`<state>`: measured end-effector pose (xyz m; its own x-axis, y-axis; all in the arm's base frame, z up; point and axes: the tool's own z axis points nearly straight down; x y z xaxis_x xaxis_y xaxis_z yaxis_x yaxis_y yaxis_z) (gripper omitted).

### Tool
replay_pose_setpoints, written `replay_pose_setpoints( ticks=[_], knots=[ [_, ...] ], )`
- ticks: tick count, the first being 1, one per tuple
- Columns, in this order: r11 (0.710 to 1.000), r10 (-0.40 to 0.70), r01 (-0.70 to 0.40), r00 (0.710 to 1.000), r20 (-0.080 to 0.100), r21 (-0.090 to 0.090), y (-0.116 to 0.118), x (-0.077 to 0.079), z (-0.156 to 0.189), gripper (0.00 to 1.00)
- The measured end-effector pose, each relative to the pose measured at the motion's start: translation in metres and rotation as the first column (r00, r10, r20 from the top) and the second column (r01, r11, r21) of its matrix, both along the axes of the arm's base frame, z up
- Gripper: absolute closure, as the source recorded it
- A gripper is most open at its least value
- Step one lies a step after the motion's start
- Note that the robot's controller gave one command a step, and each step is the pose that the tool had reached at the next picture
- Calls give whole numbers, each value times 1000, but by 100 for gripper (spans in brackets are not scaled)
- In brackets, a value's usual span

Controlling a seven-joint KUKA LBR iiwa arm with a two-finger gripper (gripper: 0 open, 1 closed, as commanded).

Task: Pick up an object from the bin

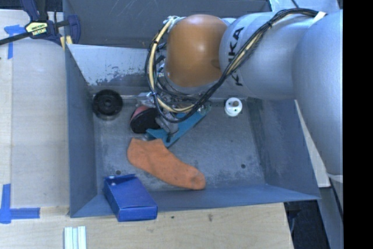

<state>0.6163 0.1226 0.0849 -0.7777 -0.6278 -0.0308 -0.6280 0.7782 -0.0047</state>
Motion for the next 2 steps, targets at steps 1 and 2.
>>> replay_pose_setpoints(
  ticks=[1, 2],
  knots=[
    [1000, 0, 0, 1000, 0, 0, 0, 0, 0, 100],
    [1000, 10, -10, 1000, -4, -6, 0, -7, 0, 100]
  ],
)
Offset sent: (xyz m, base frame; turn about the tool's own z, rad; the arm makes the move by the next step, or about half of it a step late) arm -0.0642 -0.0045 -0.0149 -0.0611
